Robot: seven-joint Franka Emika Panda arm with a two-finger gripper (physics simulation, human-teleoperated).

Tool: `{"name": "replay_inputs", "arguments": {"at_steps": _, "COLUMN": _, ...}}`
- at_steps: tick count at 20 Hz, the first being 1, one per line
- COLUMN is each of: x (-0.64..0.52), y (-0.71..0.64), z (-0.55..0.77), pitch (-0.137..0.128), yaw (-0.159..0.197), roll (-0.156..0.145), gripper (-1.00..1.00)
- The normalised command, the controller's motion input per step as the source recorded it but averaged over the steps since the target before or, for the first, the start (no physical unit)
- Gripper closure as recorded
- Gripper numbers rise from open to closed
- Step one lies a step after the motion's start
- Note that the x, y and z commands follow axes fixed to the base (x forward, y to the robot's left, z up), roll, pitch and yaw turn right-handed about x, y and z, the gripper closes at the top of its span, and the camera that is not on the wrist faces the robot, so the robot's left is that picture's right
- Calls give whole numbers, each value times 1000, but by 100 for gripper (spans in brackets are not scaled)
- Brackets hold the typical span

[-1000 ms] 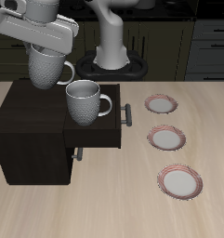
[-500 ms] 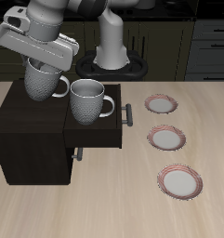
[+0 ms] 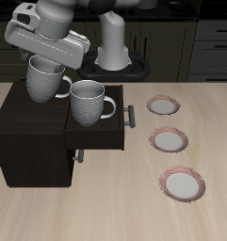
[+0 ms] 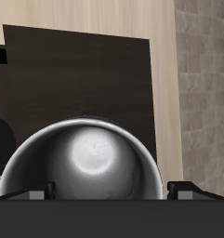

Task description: Place the porcelain mug that is on the plate onto the top of the cabinet

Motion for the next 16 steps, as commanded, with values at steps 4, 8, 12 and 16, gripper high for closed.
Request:
{"name": "replay_inputs", "arguments": {"at_steps": 4, "x": -148, "y": 225, "z": 126, "pitch": 35, "yaw": -20, "roll": -33, "gripper": -100}}
{"name": "replay_inputs", "arguments": {"at_steps": 8, "x": -292, "y": 525, "z": 191, "pitch": -35, "yaw": 86, "roll": 75, "gripper": -100}}
{"name": "replay_inputs", "arguments": {"at_steps": 12, "x": -173, "y": 304, "z": 56, "pitch": 19, "yaw": 49, "roll": 47, "gripper": -100}}
{"name": "replay_inputs", "arguments": {"at_steps": 16, "x": -167, "y": 176, "z": 45, "pitch": -12, "yaw": 38, "roll": 22, "gripper": -100}}
